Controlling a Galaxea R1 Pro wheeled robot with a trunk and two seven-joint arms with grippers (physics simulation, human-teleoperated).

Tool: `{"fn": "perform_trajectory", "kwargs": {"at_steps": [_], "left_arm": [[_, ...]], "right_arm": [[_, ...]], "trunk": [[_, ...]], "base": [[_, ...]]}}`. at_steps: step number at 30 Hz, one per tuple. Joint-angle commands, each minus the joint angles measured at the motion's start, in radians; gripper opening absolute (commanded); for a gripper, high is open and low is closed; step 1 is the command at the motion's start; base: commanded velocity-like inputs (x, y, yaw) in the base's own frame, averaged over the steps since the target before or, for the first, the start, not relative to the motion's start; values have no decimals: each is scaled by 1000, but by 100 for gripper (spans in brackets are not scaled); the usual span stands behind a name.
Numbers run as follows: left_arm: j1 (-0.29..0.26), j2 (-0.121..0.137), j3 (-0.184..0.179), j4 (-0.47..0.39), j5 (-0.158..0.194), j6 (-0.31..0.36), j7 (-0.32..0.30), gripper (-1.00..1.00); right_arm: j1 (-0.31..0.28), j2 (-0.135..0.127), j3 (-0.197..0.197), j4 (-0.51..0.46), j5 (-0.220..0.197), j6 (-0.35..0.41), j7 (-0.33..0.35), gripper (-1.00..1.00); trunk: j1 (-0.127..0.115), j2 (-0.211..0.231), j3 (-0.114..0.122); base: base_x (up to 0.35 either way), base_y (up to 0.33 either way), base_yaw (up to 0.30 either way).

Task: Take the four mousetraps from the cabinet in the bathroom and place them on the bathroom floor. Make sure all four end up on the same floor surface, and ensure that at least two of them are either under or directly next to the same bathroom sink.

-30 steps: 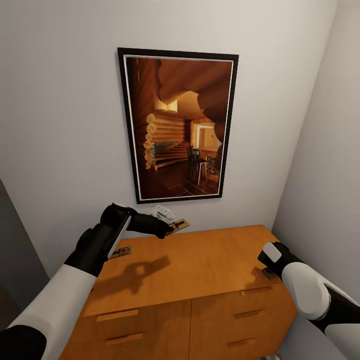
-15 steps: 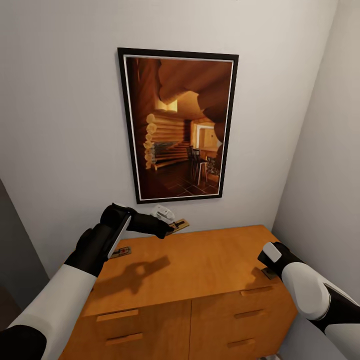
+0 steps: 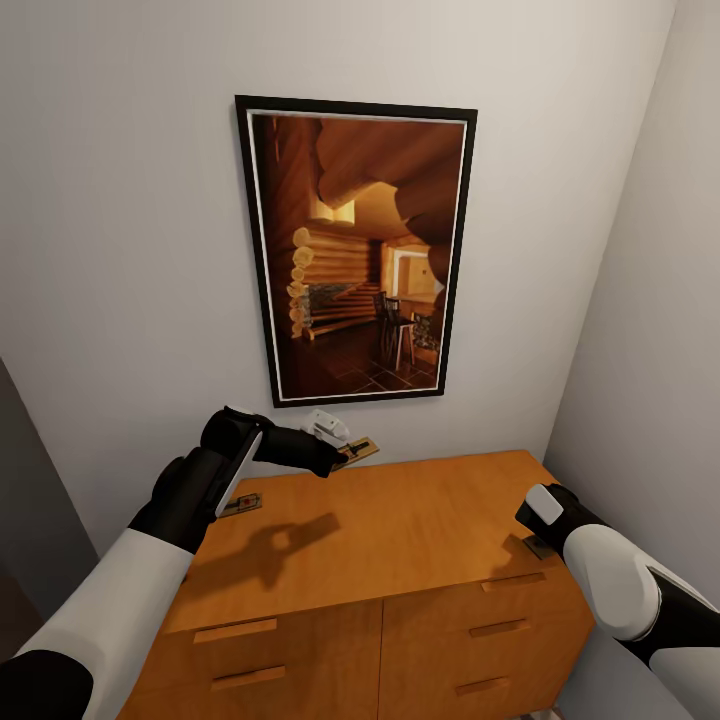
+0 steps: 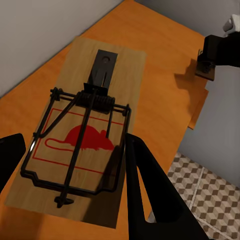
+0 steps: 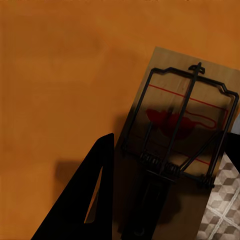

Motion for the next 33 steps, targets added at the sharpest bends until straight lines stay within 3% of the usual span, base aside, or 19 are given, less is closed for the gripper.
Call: {"fn": "perform_trajectory", "kwargs": {"at_steps": [1, 12, 33], "left_arm": [[-1, 0, -1, -1, -10, 1, -10, -100], [-1, -1, -1, -2, -10, 1, -10, -100], [-1, -1, -1, -2, -10, 3, -11, -100]], "right_arm": [[0, 0, 6, -2, -12, 3, -3, -100], [0, 0, 6, -1, -12, 4, -3, -100], [0, 0, 6, -2, -11, 4, -3, -100]], "trunk": [[0, -1, -1], [0, -1, -1], [0, -1, -1]], "base": [[0, 0, 0], [-48, 0, 0], [-324, 0, 0]]}}
